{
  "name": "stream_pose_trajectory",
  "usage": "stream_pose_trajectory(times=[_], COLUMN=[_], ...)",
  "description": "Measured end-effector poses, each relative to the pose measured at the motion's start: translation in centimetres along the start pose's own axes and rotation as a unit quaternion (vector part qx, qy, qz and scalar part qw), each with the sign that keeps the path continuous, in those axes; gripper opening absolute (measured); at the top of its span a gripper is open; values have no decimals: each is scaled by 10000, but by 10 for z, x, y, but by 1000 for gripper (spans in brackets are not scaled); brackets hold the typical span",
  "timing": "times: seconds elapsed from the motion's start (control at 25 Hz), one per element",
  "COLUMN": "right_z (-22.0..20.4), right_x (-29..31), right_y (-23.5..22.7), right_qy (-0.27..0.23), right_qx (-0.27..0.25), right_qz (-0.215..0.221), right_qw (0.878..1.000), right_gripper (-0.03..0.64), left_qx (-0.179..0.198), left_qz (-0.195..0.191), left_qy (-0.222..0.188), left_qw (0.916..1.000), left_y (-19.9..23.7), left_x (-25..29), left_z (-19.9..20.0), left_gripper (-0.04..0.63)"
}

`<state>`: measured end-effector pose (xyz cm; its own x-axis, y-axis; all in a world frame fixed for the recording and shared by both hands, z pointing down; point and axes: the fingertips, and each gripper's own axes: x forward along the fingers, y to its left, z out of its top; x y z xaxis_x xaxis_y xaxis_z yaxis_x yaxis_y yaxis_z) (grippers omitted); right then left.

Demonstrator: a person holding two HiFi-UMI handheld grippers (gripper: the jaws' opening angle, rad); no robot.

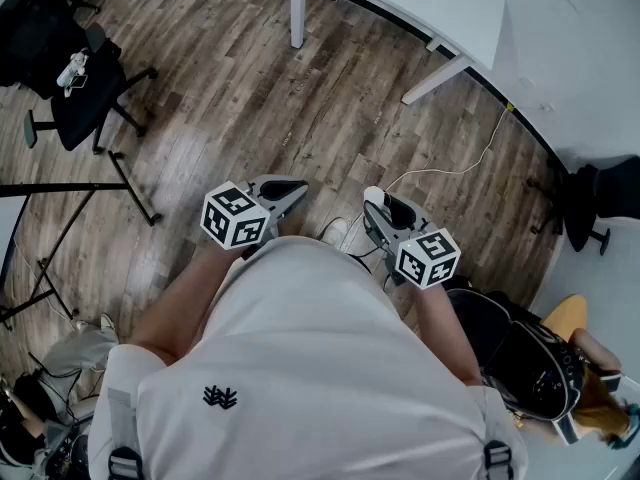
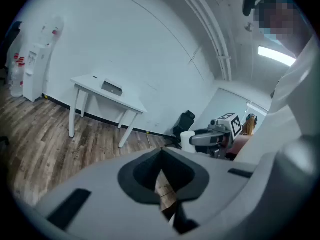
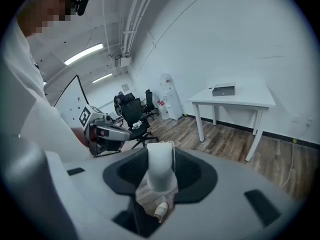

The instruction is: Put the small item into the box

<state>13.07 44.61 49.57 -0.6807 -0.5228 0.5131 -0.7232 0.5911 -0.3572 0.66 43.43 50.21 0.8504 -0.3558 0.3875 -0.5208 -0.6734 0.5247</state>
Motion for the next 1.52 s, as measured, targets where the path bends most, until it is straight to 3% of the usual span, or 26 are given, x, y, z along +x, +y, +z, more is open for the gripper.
stream_pose_trajectory(times=[0.4,0.6,0.88,1.2,1.52], right_z=[-4,2,33,117,141], right_x=[50,61,107,162,186], right_y=[46,41,-16,-85,-169], right_qy=[209,327,324,224,325], right_qx=[246,519,504,205,534], right_qz=[-34,-78,66,621,408], right_qw=[9995,9981,9982,9976,9972], right_gripper=[153,153,153,153,153], left_qx=[-79,-113,-46,364,525], left_qz=[31,70,306,672,792], left_qy=[34,59,-34,174,20], left_qw=[10000,9999,9995,9969,9955], left_y=[43,66,110,165,209], left_x=[-66,-68,-39,11,62], left_z=[-19,-11,30,121,195], left_gripper=[7,6,7,7,7])
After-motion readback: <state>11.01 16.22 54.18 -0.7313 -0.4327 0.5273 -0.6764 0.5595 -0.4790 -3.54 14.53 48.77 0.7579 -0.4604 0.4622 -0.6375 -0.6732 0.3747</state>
